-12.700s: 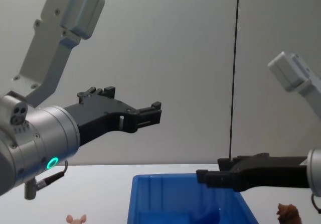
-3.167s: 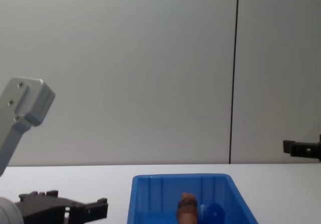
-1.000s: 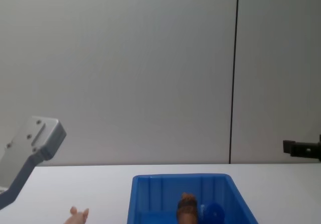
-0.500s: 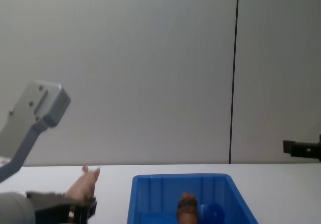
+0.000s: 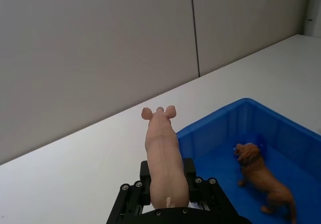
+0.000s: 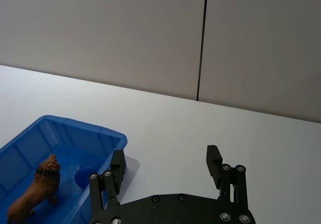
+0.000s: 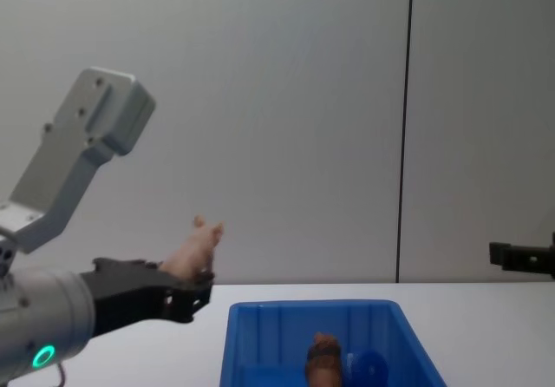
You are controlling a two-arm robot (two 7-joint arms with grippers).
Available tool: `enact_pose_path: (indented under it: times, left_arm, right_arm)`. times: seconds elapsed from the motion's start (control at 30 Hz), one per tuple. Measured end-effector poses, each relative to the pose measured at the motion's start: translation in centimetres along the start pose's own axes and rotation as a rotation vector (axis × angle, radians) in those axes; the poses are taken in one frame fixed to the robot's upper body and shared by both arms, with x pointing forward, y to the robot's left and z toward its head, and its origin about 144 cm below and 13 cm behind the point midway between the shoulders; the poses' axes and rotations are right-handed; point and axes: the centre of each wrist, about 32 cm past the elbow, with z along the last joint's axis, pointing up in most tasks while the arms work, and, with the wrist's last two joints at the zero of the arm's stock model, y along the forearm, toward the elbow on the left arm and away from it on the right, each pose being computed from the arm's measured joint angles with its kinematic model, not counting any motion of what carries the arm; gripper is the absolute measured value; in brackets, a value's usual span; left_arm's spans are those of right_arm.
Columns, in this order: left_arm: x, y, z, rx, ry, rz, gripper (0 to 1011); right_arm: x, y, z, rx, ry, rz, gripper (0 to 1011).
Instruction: Pick up the two dolls from the table and place them into the box.
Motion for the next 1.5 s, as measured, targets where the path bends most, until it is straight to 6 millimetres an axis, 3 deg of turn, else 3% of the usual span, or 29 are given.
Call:
enact_pose_path:
  times: [0.97,1.5]
  left_arm:
    - [-0.8,-2.2,0.6,-0.021,-0.054,-0.275,393]
    - [-1.4,-2.7,0.2,-0.039,-0.061,-0.316,885]
  right_arm:
    - [0.0,0.0,0.0,0.000,0.000,0.000,1001]
    - [0.0,0.0,0.0,0.000,0.000,0.000,1001]
